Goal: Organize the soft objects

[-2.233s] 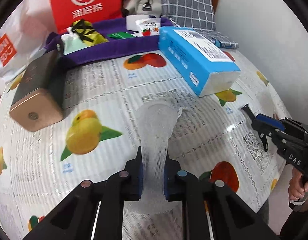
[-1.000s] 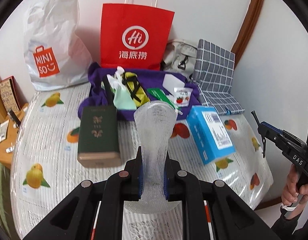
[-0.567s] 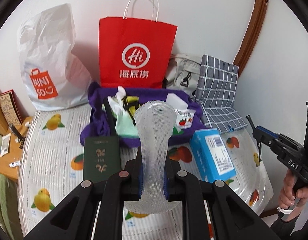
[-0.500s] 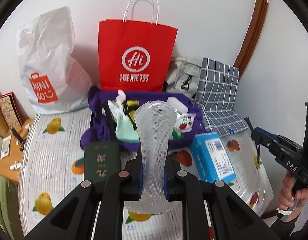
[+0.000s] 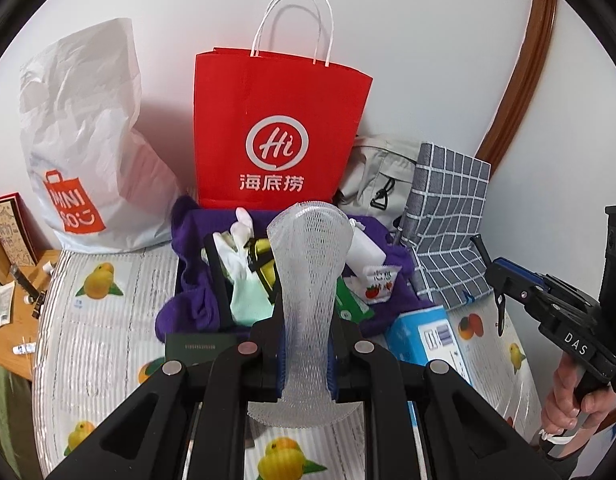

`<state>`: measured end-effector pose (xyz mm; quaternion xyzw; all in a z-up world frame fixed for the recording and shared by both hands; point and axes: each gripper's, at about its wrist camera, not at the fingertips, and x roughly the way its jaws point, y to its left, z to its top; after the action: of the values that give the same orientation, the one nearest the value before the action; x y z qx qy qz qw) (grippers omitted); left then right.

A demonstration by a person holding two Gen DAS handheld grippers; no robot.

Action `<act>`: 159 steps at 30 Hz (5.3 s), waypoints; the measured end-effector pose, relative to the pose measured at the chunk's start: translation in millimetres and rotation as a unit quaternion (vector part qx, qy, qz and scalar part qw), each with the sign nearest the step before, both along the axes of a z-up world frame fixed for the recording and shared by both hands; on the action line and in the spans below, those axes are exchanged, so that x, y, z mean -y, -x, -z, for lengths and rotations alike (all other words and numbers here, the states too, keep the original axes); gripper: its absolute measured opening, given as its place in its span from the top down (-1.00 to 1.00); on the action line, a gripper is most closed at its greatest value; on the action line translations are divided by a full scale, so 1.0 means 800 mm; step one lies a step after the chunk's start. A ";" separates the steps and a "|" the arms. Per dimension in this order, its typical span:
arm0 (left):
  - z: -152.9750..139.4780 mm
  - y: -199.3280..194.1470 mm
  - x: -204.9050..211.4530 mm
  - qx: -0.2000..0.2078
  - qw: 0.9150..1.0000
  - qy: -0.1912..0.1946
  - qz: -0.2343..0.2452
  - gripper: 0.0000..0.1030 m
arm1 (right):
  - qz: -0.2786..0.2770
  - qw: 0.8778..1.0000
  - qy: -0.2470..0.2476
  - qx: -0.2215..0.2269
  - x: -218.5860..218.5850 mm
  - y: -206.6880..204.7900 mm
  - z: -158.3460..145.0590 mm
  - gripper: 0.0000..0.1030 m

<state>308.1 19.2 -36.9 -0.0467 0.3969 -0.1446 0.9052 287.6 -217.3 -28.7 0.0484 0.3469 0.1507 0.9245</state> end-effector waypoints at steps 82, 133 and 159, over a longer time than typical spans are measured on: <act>0.129 -0.176 -0.010 -0.126 0.992 0.012 -0.019 -0.29 | -0.024 0.989 0.043 -0.139 -0.058 -0.195 0.168 0.02; -0.051 0.264 0.026 0.019 0.993 -0.071 -0.088 -0.77 | 0.088 0.993 0.075 -0.020 -0.028 0.249 -0.012 -0.99; -0.066 0.374 0.025 0.053 0.992 -0.069 -0.093 -0.77 | 0.106 0.992 0.072 0.023 -0.010 0.373 -0.044 -0.99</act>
<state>8.5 -1.1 15.6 -0.0133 0.3517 -0.0339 0.9354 -11.0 -208.9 6.1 0.0148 0.3282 0.0277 0.9441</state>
